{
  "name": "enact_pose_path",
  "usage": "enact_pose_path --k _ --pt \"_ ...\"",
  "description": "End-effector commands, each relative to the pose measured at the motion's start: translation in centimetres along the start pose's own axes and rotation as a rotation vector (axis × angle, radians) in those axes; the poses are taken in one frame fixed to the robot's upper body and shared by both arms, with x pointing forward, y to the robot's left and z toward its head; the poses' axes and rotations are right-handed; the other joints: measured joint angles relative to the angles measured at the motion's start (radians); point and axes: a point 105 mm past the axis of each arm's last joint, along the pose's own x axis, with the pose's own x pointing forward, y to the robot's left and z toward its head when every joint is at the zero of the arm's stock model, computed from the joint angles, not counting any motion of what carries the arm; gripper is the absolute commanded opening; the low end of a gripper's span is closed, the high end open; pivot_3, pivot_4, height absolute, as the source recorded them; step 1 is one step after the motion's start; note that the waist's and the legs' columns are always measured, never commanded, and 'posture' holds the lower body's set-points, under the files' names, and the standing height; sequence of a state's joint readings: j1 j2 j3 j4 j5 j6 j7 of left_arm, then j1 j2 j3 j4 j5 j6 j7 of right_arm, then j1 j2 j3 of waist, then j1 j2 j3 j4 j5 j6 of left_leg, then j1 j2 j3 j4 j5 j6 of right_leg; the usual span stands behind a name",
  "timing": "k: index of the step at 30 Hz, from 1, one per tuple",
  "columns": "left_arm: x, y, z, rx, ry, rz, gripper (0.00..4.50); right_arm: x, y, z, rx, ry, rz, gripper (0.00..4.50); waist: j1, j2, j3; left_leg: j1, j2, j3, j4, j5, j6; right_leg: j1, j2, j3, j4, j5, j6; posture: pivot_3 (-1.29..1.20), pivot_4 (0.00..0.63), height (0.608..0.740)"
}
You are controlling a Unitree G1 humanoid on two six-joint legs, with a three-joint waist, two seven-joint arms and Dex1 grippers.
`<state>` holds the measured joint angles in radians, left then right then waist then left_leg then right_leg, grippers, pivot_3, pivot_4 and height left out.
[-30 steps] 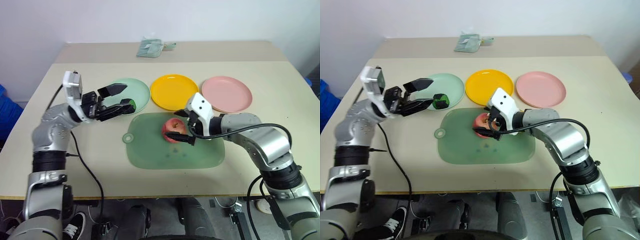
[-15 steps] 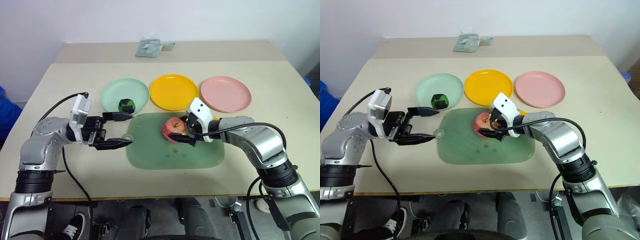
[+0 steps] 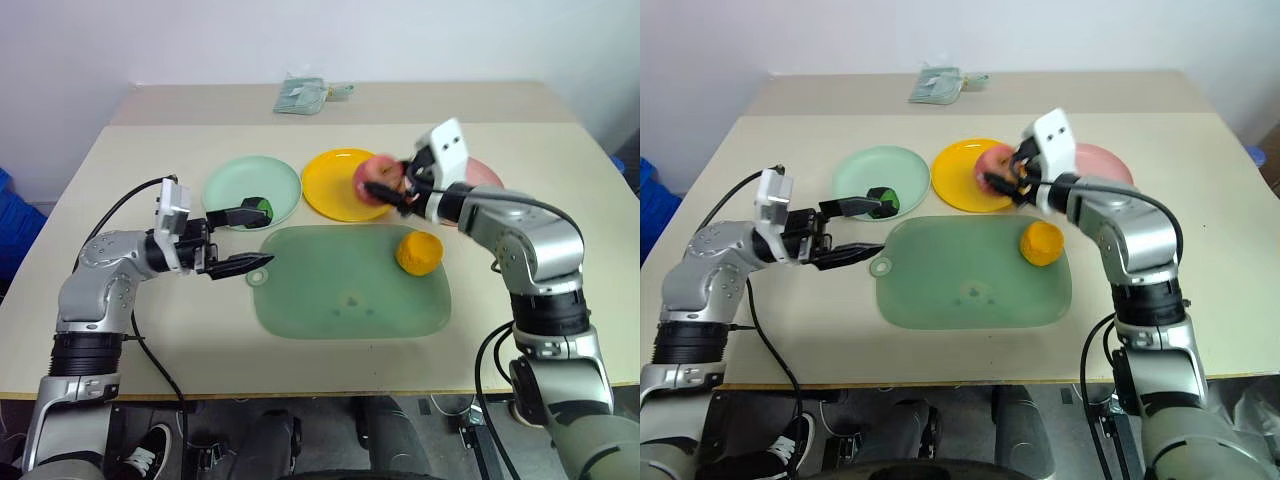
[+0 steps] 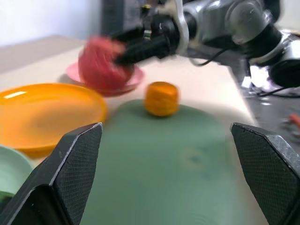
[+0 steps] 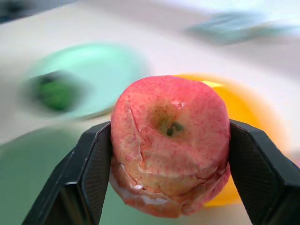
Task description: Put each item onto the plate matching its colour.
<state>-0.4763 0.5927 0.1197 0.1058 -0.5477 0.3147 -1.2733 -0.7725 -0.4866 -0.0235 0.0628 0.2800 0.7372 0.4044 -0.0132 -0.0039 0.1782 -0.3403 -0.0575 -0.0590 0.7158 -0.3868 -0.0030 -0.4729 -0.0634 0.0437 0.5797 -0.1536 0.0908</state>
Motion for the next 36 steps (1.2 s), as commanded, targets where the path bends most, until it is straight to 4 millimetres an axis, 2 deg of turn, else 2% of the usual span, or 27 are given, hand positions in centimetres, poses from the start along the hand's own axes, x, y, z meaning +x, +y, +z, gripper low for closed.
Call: enact_pose_path --k 1,3,6,8,9,11,13,15,17,18,21,23,26,28,36 --pt "0.6 0.5 1.1 0.051 -0.019 0.03 4.5 -0.2 -5.2 -0.2 -0.051 -0.014 -0.268 3.31 -0.001 0.0 0.0 0.0 0.0 0.0 0.0 0.0 0.0 0.0 0.0 0.0 0.0 0.0 0.0 0.0 0.15 0.74" --pt "0.8 0.8 1.5 0.088 -0.044 0.057 4.5 -0.3 -6.6 -1.3 -0.037 0.015 -0.332 3.31 -0.004 0.0 0.0 0.0 0.0 0.0 -0.001 0.0 0.0 -0.001 0.0 0.0 0.0 0.0 0.0 0.0 0.15 0.74" --pt "1.2 1.4 1.6 0.141 -0.056 0.114 4.5 -0.3 -7.6 -3.7 0.009 0.079 -0.357 3.31 -0.008 0.0 0.0 -0.001 0.0 0.001 -0.002 0.0 0.0 -0.002 0.0 0.001 0.0 0.0 0.0 0.0 0.15 0.74" --pt "1.5 1.3 1.7 0.15 -0.06 0.115 4.5 -0.3 -7.6 -4.0 0.093 0.066 -0.338 4.05 -0.01 0.0 0.0 -0.001 0.0 0.002 -0.001 0.0 0.0 -0.002 0.0 0.002 0.0 0.0 0.0 0.0 0.15 0.74" --pt "1.6 1.2 1.8 0.143 -0.068 0.108 4.5 -0.3 -7.6 -3.9 0.105 0.059 -0.336 4.43 -0.011 0.0 0.0 0.0 0.0 0.002 -0.001 0.0 0.0 -0.002 0.0 0.002 0.0 0.0 0.0 0.0 0.15 0.74" --pt "1.6 0.9 2.1 0.126 -0.08 0.081 4.5 -0.9 -8.8 -2.3 0.022 -0.003 -0.41 4.47 -0.011 0.0 0.0 0.0 0.001 0.002 -0.001 0.0 0.0 -0.002 0.001 0.002 0.0 0.0 0.0 0.0 0.15 0.74" --pt "1.2 0.5 2.7 0.097 -0.098 0.024 4.5 -1.6 -9.6 0.6 0.005 -0.131 -0.438 4.47 -0.011 0.0 0.0 0.0 0.001 0.002 -0.001 0.0 0.0 -0.002 0.001 0.002 0.0 0.0 0.0 0.0 0.15 0.74" --pt "0.8 0.4 3.3 0.093 -0.12 0.005 4.5 -2.0 -8.7 2.9 0.073 -0.243 -0.34 4.47 -0.01 0.0 0.0 0.0 0.001 0.002 -0.001 0.0 0.0 -0.002 0.001 0.002 0.001 0.0 0.0 0.0 0.15 0.74" --pt "0.3 0.2 3.8 0.082 -0.134 -0.019 4.5 -2.2 -5.2 4.1 0.1 -0.283 -0.086 4.47 -0.011 0.001 0.0 0.0 0.001 0.001 -0.001 0.0 0.0 -0.002 0.001 0.002 0.001 0.0 0.0 0.0 0.15 0.74" --pt "0.1 0.2 3.8 0.072 -0.13 -0.035 4.5 -2.6 -3.4 3.9 0.09 -0.261 0.03 4.47 -0.014 0.001 0.0 0.0 0.001 0.001 -0.001 0.0 0.0 -0.002 0.001 0.002 0.001 0.0 0.0 0.0 0.15 0.74" --pt "-0.3 -0.1 3.6 0.049 -0.104 -0.077 4.5 -4.3 1.3 1.4 0.016 -0.103 0.3 4.47 -0.005 0.0 0.0 0.0 0.002 0.0 -0.002 0.0 0.0 -0.001 0.002 0.001 0.0 0.0 0.0 0.0 0.15 0.74" --pt "-0.3 -0.4 3.3 0.037 -0.083 -0.109 4.5 -5.3 2.7 -1.1 -0.008 0.037 0.378 4.47 -0.001 0.0 0.0 0.0 0.001 0.0 -0.001 -0.001 0.002 0.001 0.001 0.0 -0.001 0.0 0.0 0.0 0.15 0.74" --pt "-0.3 -0.8 3.0 0.019 -0.054 -0.141 4.5 -6.1 2.9 -4.4 -0.068 0.205 0.375 4.47 0.0 0.0 0.0 0.001 0.0 0.0 0.002 -0.003 0.006 0.003 0.0 0.0 -0.001 0.0 0.0 0.0 0.15 0.74" --pt "-0.4 -0.9 2.6 0.014 -0.036 -0.145 4.5 -6.6 3.0 -5.8 -0.074 0.272 0.384 4.47 -0.001 0.0 0.0 0.002 0.0 0.001 0.003 -0.004 0.008 0.003 0.0 0.0 -0.001 0.0 0.0 0.0 0.15 0.74" --pt "-1.1 -0.4 1.9 0.007 -0.023 -0.14 4.5 -6.8 1.7 -7.8 -0.117 0.359 0.311 4.47 -0.001 0.0 0.0 0.002 0.001 0.001 0.001 -0.001 0.003 0.003 0.001 0.0 -0.001 0.0 0.0 0.0 0.15 0.74"
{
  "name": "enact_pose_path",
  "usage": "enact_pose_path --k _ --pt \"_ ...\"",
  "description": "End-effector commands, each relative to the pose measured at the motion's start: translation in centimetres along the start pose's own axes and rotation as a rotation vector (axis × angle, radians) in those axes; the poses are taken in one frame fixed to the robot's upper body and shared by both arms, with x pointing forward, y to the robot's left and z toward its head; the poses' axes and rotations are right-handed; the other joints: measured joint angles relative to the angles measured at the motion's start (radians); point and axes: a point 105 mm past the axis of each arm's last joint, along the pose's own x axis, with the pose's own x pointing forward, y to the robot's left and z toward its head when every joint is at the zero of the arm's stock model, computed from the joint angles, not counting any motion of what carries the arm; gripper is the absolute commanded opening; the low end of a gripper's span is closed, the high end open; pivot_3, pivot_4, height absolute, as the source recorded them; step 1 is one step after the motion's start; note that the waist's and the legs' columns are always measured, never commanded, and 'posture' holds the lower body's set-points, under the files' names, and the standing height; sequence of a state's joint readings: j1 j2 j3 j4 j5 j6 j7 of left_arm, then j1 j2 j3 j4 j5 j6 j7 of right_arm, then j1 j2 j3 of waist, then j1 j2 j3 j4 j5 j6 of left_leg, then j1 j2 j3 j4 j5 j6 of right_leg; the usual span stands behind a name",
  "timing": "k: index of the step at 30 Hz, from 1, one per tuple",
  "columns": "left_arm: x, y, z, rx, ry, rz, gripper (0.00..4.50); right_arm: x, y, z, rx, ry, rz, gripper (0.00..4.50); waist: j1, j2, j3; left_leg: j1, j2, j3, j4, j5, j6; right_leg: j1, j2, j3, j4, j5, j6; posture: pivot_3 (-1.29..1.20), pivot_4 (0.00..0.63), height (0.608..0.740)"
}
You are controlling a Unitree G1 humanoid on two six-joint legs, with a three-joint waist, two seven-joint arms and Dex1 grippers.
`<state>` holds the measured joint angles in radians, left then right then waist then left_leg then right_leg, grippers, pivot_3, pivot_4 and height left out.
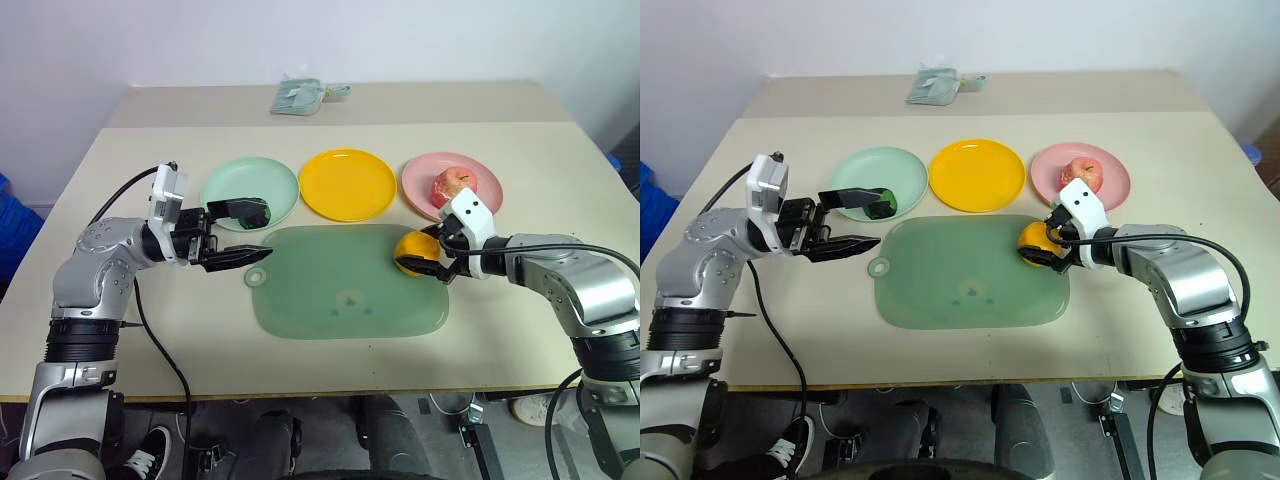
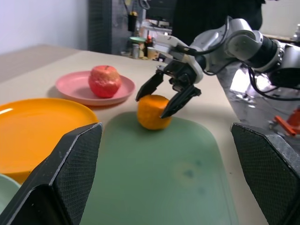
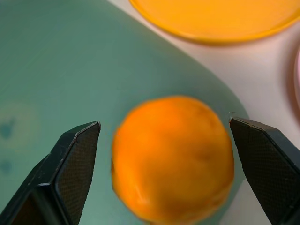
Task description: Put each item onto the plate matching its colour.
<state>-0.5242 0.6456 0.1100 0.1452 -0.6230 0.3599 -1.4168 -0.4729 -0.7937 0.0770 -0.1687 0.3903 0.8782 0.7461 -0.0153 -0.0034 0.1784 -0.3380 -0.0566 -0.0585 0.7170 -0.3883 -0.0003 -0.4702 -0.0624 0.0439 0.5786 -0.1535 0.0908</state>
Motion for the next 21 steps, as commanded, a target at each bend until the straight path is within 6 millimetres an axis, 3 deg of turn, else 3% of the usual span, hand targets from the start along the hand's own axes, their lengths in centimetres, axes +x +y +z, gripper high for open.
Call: enact_pose_path --k 1,3,7,10,12,15,17,21 --pt "-0.6 0.3 0.5 0.045 0.002 0.011 4.5 -0.4 -0.6 0.0 -0.041 0.007 -0.037 4.47 0.001 0.0 0.0 0.0 0.0 0.0 0.0 0.0 0.0 0.0 0.0 0.0 0.0 0.0 0.0 0.0 0.15 0.74" --pt "-0.9 0.4 0.3 0.047 0.001 0.017 4.5 -0.2 -0.1 -0.3 -0.009 0.012 -0.001 4.47 0.002 0.0 0.0 0.0 0.0 0.0 0.0 0.0 0.0 0.0 0.0 0.0 0.0 0.0 0.0 0.0 0.15 0.74" --pt "-1.4 0.7 -0.1 0.041 0.003 0.05 4.5 0.0 0.1 0.3 -0.014 -0.003 0.007 2.93 0.003 0.0 0.0 0.0 0.0 0.0 0.0 0.0 0.0 0.0 -0.001 0.0 0.0 0.0 0.0 0.0 0.15 0.74" --pt "-1.7 1.1 -0.3 0.041 0.003 0.091 4.5 0.1 0.0 2.3 -0.034 -0.092 -0.002 2.9 0.0 0.0 0.0 0.0 0.0 0.0 0.0 0.0 0.0 0.0 -0.001 0.0 0.0 0.0 0.0 0.0 0.15 0.74" --pt "-2.0 1.8 -0.8 -0.001 0.012 0.162 4.5 0.5 -0.4 5.3 -0.013 -0.222 -0.032 2.9 -0.005 0.0 0.0 0.0 0.0 0.0 0.0 0.0 0.0 -0.001 0.0 0.0 0.0 0.0 0.0 0.0 0.15 0.74" --pt "-2.7 3.8 -1.8 0.048 0.045 0.348 4.5 2.5 -1.5 9.6 -0.059 -0.388 -0.161 2.9 -0.014 0.0 0.0 0.0 0.0 0.001 -0.001 0.001 -0.002 -0.003 0.0 0.002 0.001 0.0 0.0 0.0 0.15 0.74" --pt "-2.7 4.3 -2.0 0.083 0.047 0.398 4.5 3.8 -1.8 10.8 -0.054 -0.432 -0.203 2.9 -0.008 0.0 0.0 -0.001 0.001 0.0 -0.002 0.003 -0.005 -0.004 0.0 0.001 0.002 0.0 0.0 0.0 0.15 0.74" --pt "-2.3 3.2 -1.9 0.093 0.023 0.388 4.5 7.1 -2.5 11.6 -0.049 -0.459 -0.28 2.9 -0.005 0.0 0.0 -0.002 0.0 -0.001 -0.003 0.003 -0.006 -0.005 0.0 0.0 0.003 0.0 0.0 0.0 0.15 0.74"
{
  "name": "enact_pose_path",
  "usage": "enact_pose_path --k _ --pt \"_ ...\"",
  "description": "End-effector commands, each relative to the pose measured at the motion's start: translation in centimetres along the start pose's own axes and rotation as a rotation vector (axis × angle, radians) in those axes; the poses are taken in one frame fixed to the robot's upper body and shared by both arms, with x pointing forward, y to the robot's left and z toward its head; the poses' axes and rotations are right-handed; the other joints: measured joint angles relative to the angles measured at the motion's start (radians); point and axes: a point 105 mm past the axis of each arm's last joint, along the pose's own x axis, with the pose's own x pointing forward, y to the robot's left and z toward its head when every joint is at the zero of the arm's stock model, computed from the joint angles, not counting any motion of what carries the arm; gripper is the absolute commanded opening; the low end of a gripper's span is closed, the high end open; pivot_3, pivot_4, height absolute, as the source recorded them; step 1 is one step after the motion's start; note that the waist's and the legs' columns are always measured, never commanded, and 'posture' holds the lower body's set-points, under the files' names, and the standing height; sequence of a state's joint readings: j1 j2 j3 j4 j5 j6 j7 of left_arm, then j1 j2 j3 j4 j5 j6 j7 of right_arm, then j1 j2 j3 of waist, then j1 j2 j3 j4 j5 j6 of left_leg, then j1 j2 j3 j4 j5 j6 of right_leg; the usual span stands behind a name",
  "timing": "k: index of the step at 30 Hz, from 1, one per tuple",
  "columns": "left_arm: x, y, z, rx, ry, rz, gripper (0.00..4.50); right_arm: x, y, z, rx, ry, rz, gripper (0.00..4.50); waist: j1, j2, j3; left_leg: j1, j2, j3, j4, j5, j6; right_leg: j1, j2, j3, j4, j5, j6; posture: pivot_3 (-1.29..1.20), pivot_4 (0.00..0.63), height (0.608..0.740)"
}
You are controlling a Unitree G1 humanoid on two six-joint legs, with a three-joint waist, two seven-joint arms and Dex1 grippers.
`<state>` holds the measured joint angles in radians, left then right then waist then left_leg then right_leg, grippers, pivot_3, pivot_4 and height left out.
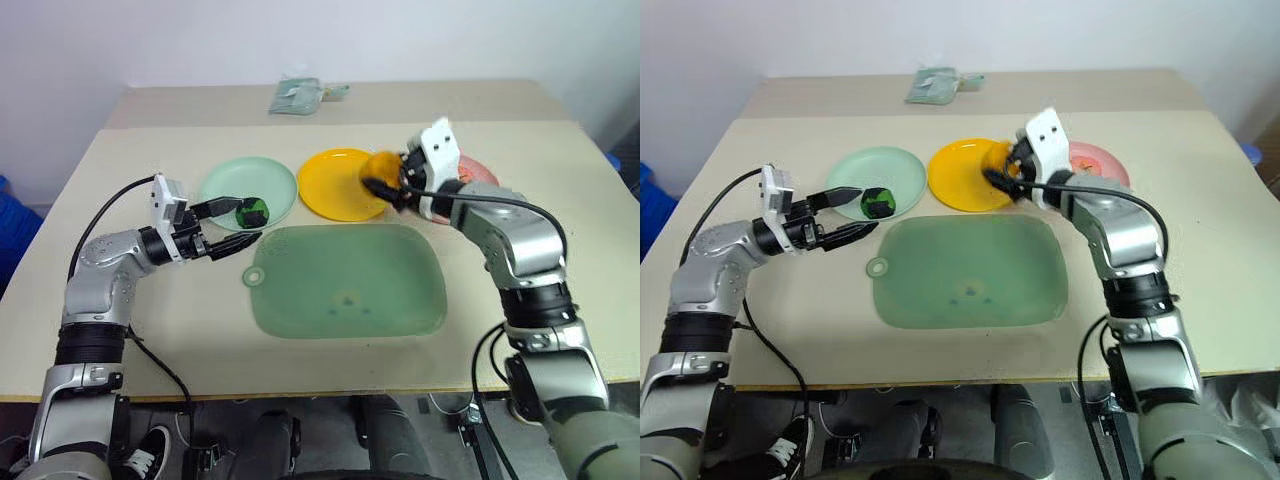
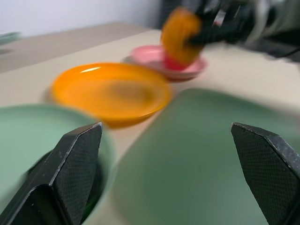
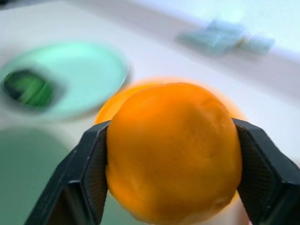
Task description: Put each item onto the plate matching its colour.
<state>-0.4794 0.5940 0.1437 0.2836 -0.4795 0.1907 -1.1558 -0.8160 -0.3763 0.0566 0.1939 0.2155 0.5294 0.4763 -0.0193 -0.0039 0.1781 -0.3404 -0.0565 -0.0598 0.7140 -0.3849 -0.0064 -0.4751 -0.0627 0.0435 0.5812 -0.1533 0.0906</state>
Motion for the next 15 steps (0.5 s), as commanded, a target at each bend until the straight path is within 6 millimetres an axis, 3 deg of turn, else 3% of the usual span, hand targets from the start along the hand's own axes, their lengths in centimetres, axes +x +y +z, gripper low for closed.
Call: enact_pose_path --k 1,2,4,6,11,15 --pt "-0.4 -1.0 1.6 0.057 -0.047 0.0 4.5 1.9 -0.5 -0.7 -0.011 -0.015 -0.054 2.9 0.0 0.0 0.0 0.0 0.0 0.0 0.0 0.0 0.001 0.0 0.0 0.0 0.0 0.0 0.0 0.0 0.15 0.74" --pt "-0.5 -1.3 1.8 0.065 -0.052 -0.002 4.5 2.3 -0.5 -0.8 0.018 -0.02 -0.041 2.9 0.0 0.0 0.0 -0.001 -0.001 0.0 0.0 -0.001 0.001 0.0 -0.001 0.0 -0.001 0.0 0.0 0.0 0.15 0.74" --pt "-0.8 -2.0 1.9 0.078 -0.059 0.004 4.5 2.6 -0.8 -0.9 0.05 -0.024 -0.032 3.92 -0.001 0.001 0.0 -0.001 -0.001 0.001 0.0 -0.001 0.003 0.0 -0.001 0.0 -0.001 0.0 0.0 0.0 0.15 0.74" --pt "-1.3 -2.4 1.9 0.072 -0.056 0.02 4.5 2.8 -1.0 -0.9 0.016 -0.026 -0.031 4.49 -0.003 0.001 0.0 -0.003 -0.001 0.001 0.0 -0.002 0.003 -0.002 -0.001 0.0 -0.002 0.0 0.0 0.0 0.15 0.74" --pt "-1.6 -3.7 2.2 0.04 -0.079 0.003 4.5 1.9 -2.9 0.6 -0.022 -0.108 -0.074 4.49 -0.011 0.001 0.0 -0.002 -0.001 0.001 0.0 -0.001 0.002 -0.002 -0.001 0.0 -0.001 0.0 0.0 0.0 0.15 0.74" --pt "-1.5 -3.9 1.9 0.042 -0.08 0.01 4.5 -1.3 -2.8 0.4 0.008 -0.187 0.049 4.49 -0.008 0.001 0.0 0.0 -0.001 0.0 0.0 -0.001 0.002 0.001 -0.001 -0.001 0.0 0.0 0.0 0.0 0.15 0.74"
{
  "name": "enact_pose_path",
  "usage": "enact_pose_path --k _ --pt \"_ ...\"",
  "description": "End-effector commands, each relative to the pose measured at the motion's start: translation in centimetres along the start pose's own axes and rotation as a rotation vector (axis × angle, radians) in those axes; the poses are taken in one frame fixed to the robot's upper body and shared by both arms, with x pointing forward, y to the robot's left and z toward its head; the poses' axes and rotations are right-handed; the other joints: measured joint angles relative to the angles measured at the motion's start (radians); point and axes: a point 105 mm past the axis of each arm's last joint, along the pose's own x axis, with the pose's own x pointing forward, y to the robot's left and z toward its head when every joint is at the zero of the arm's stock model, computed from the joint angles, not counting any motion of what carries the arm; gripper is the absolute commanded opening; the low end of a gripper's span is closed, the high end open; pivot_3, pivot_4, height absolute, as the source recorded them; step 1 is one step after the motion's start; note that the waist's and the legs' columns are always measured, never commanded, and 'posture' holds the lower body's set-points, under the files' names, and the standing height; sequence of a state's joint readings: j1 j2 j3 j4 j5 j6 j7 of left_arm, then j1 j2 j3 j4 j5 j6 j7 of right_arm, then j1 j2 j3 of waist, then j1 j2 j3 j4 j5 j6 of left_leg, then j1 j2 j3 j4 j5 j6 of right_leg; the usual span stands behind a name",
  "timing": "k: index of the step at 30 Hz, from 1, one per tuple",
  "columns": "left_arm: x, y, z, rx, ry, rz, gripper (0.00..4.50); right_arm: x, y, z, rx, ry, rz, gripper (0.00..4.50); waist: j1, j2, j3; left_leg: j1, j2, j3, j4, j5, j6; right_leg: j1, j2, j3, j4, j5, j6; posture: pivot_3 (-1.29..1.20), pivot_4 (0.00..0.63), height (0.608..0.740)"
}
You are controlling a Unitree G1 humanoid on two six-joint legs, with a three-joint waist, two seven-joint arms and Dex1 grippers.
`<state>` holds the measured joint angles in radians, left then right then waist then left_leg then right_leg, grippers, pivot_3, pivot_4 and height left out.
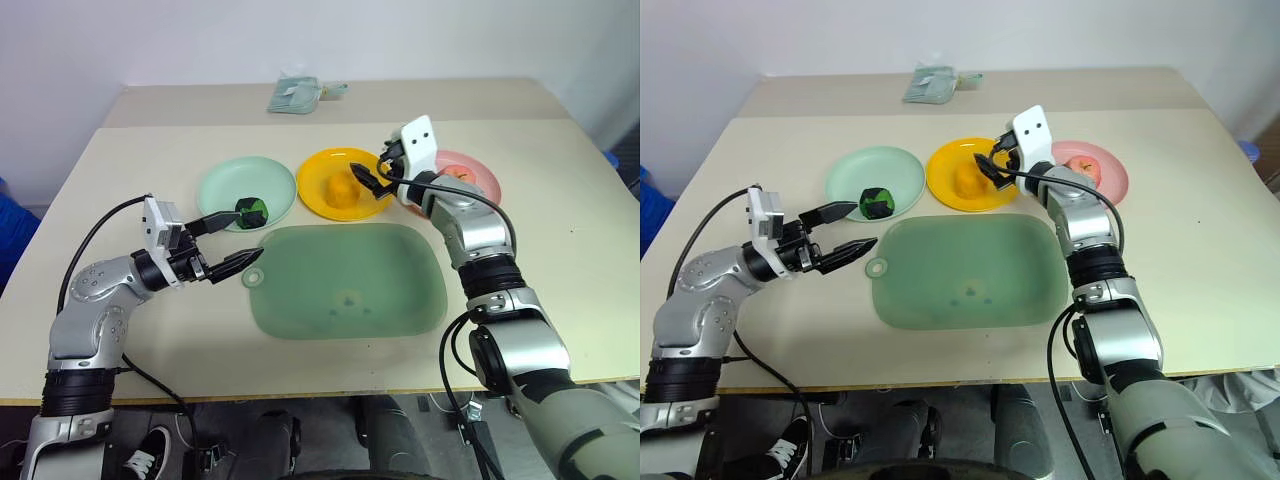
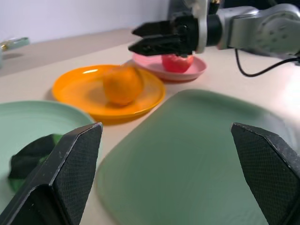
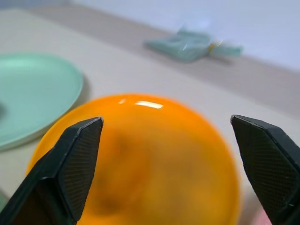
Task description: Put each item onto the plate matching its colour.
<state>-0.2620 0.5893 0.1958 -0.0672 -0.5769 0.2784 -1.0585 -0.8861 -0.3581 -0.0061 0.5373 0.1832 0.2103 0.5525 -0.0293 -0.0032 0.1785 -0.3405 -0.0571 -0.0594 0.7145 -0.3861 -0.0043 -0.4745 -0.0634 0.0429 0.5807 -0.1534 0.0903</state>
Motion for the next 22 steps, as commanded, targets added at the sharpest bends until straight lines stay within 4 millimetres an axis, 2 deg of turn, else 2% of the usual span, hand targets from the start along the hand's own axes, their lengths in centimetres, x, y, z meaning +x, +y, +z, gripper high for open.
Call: enact_pose_path --k 1,3,8,11,18,22 --pt "0.0 -0.2 0.6 0.035 -0.021 0.007 4.5 -3.2 -0.3 1.6 -0.023 -0.106 0.098 4.49 0.002 0.0 0.0 0.0 0.0 0.0 0.0 0.0 0.0 0.0 0.0 0.0 0.0 0.0 0.0 0.0 0.15 0.74" --pt "0.1 -0.3 0.4 0.051 -0.023 -0.005 4.5 -5.4 0.3 1.2 -0.12 -0.107 0.162 4.49 0.006 0.0 0.0 0.0 0.0 0.0 0.0 -0.001 0.001 0.0 0.0 0.0 -0.001 0.0 0.0 0.0 0.15 0.74" --pt "1.6 -1.0 0.2 0.026 -0.048 -0.075 4.5 -11.1 0.9 -0.8 -0.18 0.033 0.316 4.49 0.015 0.0 0.0 0.0 0.0 0.002 0.001 -0.001 0.002 0.001 0.0 0.001 -0.001 0.0 0.0 0.0 0.15 0.74" --pt "2.0 -1.0 0.0 0.003 -0.057 -0.14 4.5 -13.8 3.7 -1.1 -0.19 0.104 0.434 4.49 0.017 0.0 0.0 0.003 0.0 0.002 0.001 -0.003 0.006 0.004 0.0 0.001 -0.002 0.0 0.0 0.0 0.15 0.74" --pt "3.4 -0.2 -0.2 0.02 -0.038 -0.205 4.5 -15.4 4.3 -1.2 -0.19 0.151 0.349 4.49 0.017 0.0 0.0 0.007 0.001 0.001 0.001 -0.003 0.006 0.006 0.002 0.0 -0.001 0.0 0.0 0.0 0.15 0.74" --pt "4.1 0.0 0.3 0.034 -0.064 -0.201 4.5 -14.4 3.9 -0.2 -0.206 0.126 0.33 4.49 0.018 0.0 0.0 0.006 0.001 0.001 0.002 -0.003 0.006 0.006 0.001 0.0 -0.002 0.0 0.0 0.0 0.15 0.74"
